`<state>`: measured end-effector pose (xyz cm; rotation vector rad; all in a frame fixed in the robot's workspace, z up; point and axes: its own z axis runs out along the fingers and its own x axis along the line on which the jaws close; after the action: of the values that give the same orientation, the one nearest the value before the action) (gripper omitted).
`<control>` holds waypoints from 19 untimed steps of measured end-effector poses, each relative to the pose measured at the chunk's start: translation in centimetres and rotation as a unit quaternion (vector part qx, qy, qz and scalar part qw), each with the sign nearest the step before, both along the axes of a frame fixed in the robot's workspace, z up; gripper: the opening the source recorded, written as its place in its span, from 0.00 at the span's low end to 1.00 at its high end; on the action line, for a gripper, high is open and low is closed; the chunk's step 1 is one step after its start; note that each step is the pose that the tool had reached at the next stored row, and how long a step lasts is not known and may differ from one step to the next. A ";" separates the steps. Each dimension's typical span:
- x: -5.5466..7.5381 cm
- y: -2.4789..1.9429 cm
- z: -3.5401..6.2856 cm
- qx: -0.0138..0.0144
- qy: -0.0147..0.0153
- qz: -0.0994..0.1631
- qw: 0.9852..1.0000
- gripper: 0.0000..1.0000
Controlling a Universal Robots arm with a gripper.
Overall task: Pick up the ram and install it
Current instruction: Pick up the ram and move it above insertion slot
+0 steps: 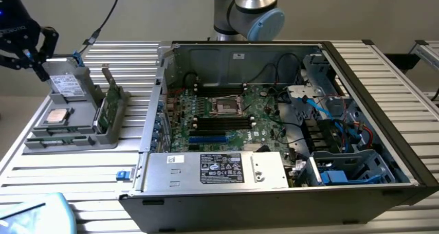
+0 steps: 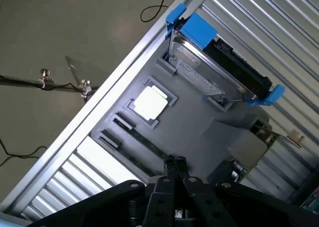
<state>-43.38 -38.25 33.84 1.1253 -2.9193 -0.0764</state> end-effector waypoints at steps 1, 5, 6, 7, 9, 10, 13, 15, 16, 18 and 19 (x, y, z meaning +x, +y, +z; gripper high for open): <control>0.0 0.00 -0.01 0.000 0.000 0.009 1.000 0.11; 0.0 0.00 -0.06 0.000 0.001 0.046 0.999 0.11; 0.0 0.00 -0.07 0.000 0.001 0.054 0.999 0.11; 0.0 0.00 -0.08 0.000 0.001 0.064 0.998 0.11; 0.0 -0.01 -0.11 0.000 0.001 0.082 0.997 0.11; 0.0 -0.01 -0.12 0.000 0.001 0.091 0.996 0.11; 0.0 0.00 -0.16 0.000 0.002 0.118 0.993 0.11; 0.0 0.00 -0.19 0.000 0.002 0.136 0.991 0.11; 0.0 0.00 -0.19 0.000 0.002 0.146 0.989 0.11; 0.0 0.00 -0.22 0.000 0.002 0.163 0.987 0.11; 0.0 0.00 -0.23 0.000 0.002 0.172 0.985 0.11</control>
<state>-43.38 -38.25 33.60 1.6055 -2.6709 -0.0742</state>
